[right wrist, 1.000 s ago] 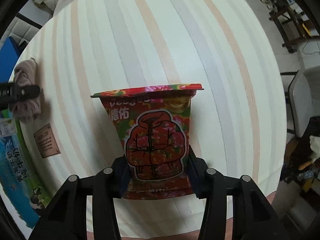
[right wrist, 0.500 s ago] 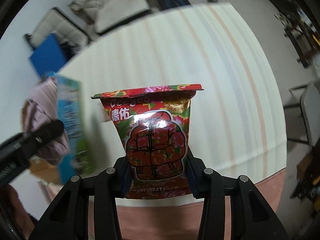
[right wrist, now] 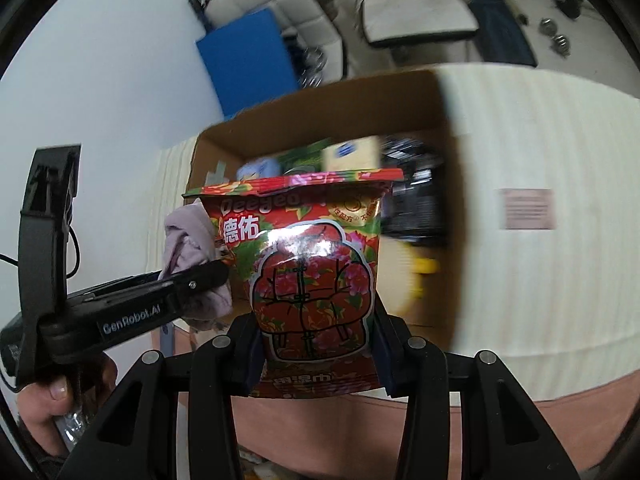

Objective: Organize soft objects

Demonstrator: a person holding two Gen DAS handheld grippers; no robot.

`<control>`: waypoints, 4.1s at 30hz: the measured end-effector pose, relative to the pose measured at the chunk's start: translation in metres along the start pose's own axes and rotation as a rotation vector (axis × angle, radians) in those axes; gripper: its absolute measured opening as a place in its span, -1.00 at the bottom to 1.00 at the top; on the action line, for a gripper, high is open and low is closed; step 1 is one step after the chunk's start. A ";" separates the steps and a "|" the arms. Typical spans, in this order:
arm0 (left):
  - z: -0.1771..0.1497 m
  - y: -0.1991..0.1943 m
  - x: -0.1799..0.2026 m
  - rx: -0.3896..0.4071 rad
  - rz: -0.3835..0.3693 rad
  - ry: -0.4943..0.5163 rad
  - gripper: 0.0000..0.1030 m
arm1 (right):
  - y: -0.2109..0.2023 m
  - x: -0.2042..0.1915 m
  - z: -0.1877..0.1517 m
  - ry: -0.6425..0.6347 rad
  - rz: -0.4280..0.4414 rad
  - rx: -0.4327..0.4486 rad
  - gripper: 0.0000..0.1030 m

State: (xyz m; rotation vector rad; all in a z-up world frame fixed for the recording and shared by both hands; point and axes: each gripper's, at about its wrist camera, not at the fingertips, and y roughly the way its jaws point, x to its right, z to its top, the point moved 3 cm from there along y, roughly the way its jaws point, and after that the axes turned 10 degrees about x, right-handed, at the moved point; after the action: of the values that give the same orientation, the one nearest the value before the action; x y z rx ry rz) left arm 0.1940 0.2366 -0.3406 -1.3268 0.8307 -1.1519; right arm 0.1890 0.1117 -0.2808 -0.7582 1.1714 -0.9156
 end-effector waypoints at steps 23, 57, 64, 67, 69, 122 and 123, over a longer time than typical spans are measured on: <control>-0.006 0.059 -0.025 -0.199 -0.011 -0.064 0.83 | 0.151 -0.021 -0.014 -0.003 -0.046 -0.270 0.77; -0.047 -0.042 0.011 0.264 0.160 0.072 0.93 | -0.013 0.026 -0.009 -0.140 -0.405 0.080 1.00; -0.056 -0.066 0.023 0.319 0.163 0.094 0.93 | -0.029 0.027 -0.011 -0.131 -0.403 0.110 1.00; -0.064 -0.089 0.032 0.366 0.179 0.121 0.93 | -0.048 0.024 -0.013 -0.132 -0.399 0.143 1.00; -0.074 -0.111 0.038 0.409 0.182 0.129 0.93 | -0.067 0.021 -0.017 -0.136 -0.400 0.177 1.00; -0.163 -0.277 0.063 0.650 0.088 0.105 0.94 | -0.294 -0.052 -0.091 -0.207 -0.376 0.508 1.00; -0.163 -0.277 0.063 0.651 0.087 0.106 0.94 | -0.295 -0.053 -0.091 -0.208 -0.376 0.510 1.00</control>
State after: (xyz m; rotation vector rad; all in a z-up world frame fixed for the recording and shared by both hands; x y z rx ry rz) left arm 0.0141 0.1612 -0.0782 -0.6910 0.5110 -1.2858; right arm 0.0364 0.0259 -0.0218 -0.6413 0.5772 -1.3468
